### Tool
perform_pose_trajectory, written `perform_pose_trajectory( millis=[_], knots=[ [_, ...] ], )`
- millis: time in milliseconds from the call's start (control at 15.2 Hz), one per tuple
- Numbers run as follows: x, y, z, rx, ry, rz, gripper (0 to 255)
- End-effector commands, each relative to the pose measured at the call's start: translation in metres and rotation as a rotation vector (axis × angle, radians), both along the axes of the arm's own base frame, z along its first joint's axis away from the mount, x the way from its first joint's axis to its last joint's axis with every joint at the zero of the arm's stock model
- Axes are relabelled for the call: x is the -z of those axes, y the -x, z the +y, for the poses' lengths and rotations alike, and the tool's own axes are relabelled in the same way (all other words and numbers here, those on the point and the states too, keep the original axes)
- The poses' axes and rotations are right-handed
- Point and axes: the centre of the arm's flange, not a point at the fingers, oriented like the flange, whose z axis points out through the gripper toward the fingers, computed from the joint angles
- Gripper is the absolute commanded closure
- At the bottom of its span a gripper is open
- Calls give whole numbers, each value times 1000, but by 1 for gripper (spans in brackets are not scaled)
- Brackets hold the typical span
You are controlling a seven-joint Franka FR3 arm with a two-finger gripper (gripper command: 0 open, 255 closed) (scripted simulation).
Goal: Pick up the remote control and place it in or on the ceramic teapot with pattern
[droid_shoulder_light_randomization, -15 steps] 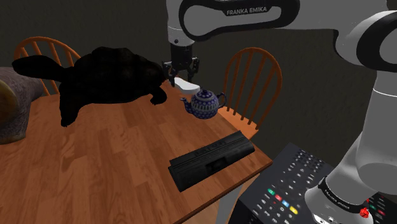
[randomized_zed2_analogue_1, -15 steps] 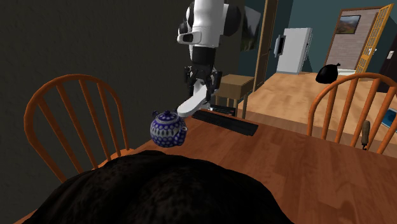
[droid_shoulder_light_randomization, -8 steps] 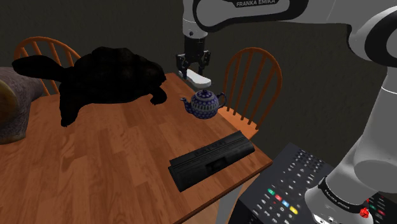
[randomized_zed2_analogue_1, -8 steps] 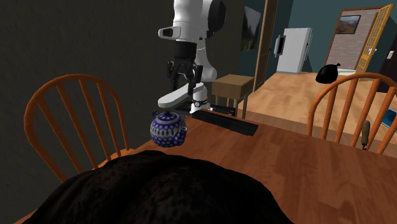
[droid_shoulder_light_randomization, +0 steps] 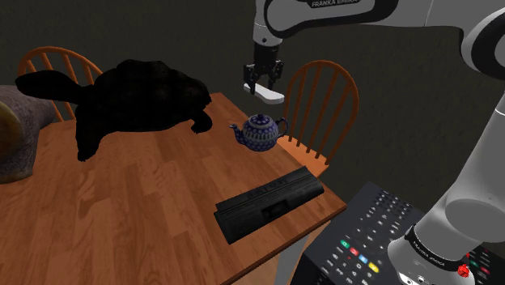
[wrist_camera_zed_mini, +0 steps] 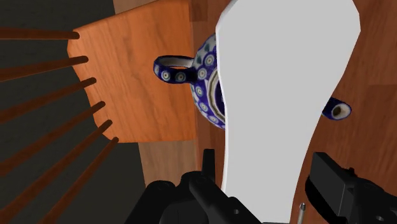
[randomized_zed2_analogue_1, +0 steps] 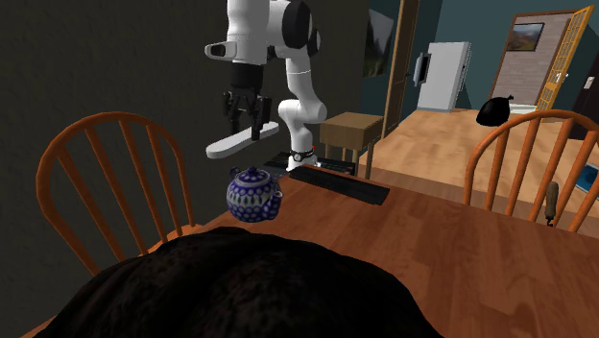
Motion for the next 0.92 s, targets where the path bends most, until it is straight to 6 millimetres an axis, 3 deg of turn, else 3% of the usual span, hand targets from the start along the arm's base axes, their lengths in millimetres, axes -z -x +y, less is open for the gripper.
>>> perform_pose_trajectory(
  millis=[0, 858],
  knots=[
    [9, 0, -4, -1, 0, -1, 255],
    [73, 0, -4, -1, 0, -1, 255]
  ],
)
